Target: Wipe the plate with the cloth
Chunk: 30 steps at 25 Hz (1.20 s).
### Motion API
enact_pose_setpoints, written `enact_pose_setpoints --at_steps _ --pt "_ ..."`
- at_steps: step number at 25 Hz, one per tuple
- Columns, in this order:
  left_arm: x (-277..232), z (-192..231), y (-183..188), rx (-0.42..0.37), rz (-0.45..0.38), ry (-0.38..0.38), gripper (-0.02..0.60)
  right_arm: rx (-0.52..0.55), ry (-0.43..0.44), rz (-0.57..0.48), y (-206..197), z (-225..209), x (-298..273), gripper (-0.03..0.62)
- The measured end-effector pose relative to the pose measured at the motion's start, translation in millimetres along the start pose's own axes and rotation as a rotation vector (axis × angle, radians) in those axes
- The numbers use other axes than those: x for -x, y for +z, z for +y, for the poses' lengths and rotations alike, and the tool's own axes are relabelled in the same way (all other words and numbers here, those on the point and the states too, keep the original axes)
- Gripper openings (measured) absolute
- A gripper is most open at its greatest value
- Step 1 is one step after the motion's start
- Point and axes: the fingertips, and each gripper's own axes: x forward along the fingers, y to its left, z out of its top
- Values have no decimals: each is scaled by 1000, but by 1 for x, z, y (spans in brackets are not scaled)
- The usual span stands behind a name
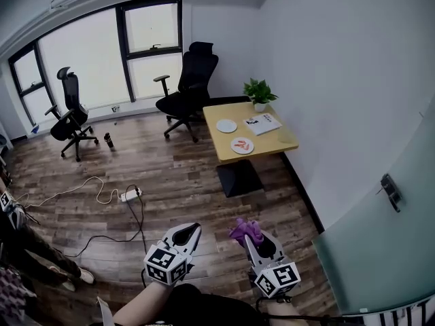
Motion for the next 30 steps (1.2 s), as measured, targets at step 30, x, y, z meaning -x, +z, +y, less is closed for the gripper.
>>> enact_pose_setpoints --at_steps 30 --pt "-125 214 36 50 -24 -13 14 44 -21 45 1 -55 -251 120"
